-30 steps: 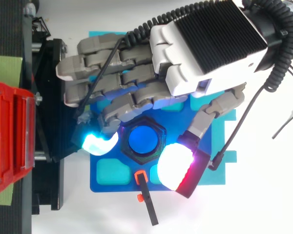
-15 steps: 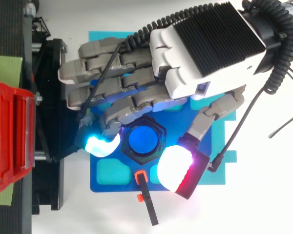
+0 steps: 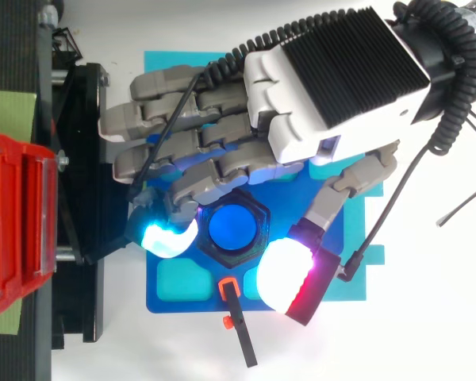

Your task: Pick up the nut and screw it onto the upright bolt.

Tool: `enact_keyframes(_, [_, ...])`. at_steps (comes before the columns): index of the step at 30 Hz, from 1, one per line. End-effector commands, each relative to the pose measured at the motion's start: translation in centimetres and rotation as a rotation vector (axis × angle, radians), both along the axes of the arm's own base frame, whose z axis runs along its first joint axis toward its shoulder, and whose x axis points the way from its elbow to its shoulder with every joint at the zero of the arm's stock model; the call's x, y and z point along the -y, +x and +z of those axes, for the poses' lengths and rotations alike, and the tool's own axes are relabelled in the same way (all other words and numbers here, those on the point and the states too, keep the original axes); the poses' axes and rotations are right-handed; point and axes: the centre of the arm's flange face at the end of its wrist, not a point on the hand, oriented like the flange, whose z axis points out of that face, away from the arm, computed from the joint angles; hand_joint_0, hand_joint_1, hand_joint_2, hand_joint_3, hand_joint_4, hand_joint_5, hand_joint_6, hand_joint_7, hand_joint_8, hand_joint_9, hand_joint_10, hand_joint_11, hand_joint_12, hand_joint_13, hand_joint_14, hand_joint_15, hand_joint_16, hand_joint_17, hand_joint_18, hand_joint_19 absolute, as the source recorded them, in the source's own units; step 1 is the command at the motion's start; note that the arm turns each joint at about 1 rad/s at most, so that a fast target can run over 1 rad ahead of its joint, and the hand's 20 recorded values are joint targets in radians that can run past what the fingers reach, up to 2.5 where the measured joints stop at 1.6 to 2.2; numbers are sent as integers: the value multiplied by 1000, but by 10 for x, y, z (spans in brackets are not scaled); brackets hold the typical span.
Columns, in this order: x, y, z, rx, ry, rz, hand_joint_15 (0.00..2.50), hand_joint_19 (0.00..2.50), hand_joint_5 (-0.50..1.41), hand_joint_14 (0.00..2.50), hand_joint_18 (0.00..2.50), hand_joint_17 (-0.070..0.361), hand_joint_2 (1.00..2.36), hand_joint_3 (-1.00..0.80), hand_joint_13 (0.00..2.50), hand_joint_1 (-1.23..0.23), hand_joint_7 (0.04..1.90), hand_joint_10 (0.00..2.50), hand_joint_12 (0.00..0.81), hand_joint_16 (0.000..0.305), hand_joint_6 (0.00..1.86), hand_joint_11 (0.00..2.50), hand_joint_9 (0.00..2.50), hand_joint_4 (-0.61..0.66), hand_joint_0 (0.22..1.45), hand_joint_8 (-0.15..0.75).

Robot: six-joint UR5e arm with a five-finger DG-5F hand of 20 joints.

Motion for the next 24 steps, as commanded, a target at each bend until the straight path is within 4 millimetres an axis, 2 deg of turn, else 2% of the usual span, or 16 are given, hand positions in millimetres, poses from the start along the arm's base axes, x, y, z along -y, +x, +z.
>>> enact_keyframes(1, [0, 0, -1, 0, 0, 0, 0, 0, -140, 0, 0, 88, 1000, -500, 103, -148, 786, 0, 315, 39, 503, 0, 349, 215, 468, 237])
enact_keyframes(18, [3, -2, -1, -3, -3, 17, 0, 0, -139, 0, 0, 86, 1000, -500, 114, -172, 784, 0, 315, 38, 503, 0, 357, 220, 467, 240])
enact_keyframes(24, [5, -2, -2, -15, 10, 2, 0, 0, -138, 0, 0, 85, 1000, -500, 118, -227, 784, 0, 317, 38, 503, 0, 361, 226, 462, 242])
